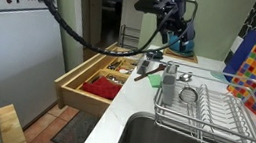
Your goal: Move the white object from the bottom compartment to the top compartment of the cutlery drying rack
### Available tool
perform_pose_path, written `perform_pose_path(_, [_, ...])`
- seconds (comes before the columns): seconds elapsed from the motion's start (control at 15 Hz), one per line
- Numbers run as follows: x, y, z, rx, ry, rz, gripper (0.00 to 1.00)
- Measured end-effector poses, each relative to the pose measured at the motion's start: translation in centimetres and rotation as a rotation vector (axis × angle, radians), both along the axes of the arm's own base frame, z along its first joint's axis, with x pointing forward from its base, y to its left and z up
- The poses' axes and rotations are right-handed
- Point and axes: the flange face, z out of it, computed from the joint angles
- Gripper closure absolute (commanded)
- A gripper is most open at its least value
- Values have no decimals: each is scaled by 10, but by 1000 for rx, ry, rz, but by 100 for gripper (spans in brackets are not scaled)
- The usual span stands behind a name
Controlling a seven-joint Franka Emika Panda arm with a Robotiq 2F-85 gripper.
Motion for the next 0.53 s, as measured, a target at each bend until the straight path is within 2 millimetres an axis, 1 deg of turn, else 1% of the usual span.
perform_pose_path(0.13, [-18, 4, 6, 43, 68, -87, 0])
perform_pose_path(0.27, [-33, 5, 12, 83, 97, -173, 0])
perform_pose_path(0.4, [-45, 1, 9, 104, 101, -200, 0])
perform_pose_path(0.53, [-51, -3, 4, 112, 109, -210, 0])
